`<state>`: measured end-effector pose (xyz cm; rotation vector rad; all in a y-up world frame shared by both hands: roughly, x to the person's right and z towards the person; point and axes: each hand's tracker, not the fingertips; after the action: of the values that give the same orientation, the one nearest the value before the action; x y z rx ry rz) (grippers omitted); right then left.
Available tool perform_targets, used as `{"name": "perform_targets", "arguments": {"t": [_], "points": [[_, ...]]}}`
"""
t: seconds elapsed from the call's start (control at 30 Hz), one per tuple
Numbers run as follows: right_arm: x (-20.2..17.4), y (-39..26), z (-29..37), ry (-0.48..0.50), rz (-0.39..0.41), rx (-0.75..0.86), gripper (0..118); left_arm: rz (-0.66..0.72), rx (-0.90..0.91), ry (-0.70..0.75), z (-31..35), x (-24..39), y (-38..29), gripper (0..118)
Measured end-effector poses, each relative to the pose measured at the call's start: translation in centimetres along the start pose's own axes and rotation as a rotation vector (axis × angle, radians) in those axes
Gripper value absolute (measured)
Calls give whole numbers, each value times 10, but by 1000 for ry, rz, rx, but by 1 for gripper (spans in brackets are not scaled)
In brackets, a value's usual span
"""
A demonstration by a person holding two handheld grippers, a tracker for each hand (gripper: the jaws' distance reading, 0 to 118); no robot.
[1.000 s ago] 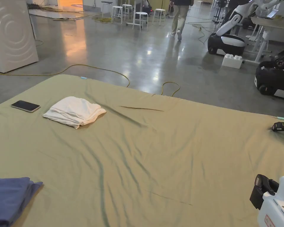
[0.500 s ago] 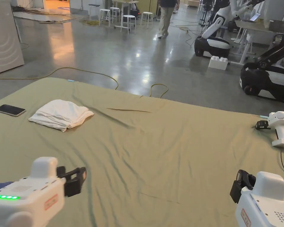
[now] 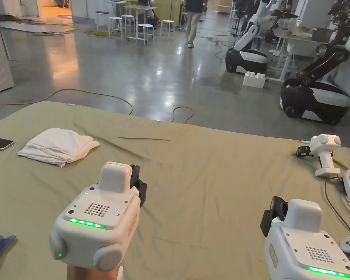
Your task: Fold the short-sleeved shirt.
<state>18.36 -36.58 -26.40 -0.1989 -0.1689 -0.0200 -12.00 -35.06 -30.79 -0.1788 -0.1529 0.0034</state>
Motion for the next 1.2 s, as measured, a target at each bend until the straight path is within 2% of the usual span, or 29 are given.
{"name": "perform_targets", "arguments": {"t": [1.1, 1.13, 1.2], "points": [[3, -2, 19, -9, 22, 28, 0, -10, -10, -10, 15, 13, -13, 7], [3, -3, 19, -10, 23, 29, 0, -13, -12, -8, 15, 13, -13, 8], [3, -2, 20, -15, 20, 31, 0, -18, -13, -8, 16, 13, -13, 17]]}}
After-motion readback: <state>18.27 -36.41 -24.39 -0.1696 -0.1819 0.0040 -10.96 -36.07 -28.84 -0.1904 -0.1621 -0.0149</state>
